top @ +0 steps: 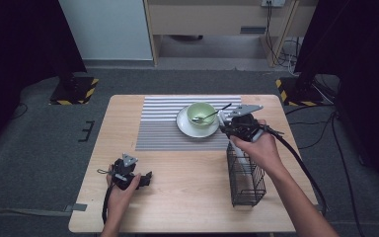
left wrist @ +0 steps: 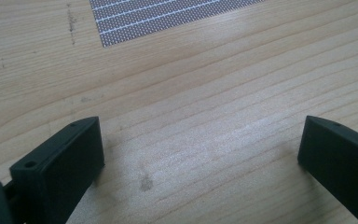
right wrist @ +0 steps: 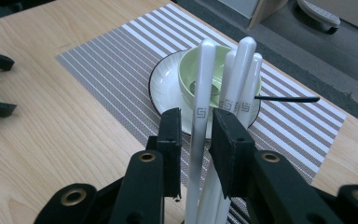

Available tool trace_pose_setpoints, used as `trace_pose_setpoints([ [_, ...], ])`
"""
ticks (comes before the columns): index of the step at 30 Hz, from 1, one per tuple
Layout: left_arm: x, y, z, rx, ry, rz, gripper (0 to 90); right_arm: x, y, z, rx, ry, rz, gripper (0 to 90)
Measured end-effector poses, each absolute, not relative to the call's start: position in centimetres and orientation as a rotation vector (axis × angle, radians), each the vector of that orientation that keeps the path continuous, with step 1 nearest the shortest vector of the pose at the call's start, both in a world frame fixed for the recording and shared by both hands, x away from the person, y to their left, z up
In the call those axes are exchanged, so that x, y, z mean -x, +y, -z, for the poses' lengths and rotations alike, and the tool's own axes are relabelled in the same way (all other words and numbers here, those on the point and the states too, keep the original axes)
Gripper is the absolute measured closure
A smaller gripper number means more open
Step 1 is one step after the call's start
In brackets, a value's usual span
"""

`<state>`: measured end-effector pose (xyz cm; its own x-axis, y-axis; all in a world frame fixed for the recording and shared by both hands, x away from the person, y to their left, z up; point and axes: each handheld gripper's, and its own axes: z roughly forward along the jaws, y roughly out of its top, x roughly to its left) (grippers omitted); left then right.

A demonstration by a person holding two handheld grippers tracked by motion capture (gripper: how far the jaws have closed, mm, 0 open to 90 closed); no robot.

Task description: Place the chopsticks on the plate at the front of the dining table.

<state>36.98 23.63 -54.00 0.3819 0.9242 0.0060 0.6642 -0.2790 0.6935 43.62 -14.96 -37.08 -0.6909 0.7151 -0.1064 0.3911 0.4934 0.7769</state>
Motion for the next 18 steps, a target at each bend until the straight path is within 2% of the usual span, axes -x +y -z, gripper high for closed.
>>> trace_pose_setpoints([
  [5,-37.0,23.6,54.0,-2.039,1.36,-0.556,0.0,-43.8,-14.8,37.3,-0.911,2.319,-1.06,82.3],
  [11,-37.0,23.7,54.0,-2.036,1.359,-0.552,0.5,-43.8,-15.2,36.8,-0.91,2.324,-1.097,83.0],
  [18,-36.8,24.4,53.3,-1.943,1.357,-0.538,4.6,-44.0,-16.7,35.2,-0.936,2.297,-1.218,83.2],
])
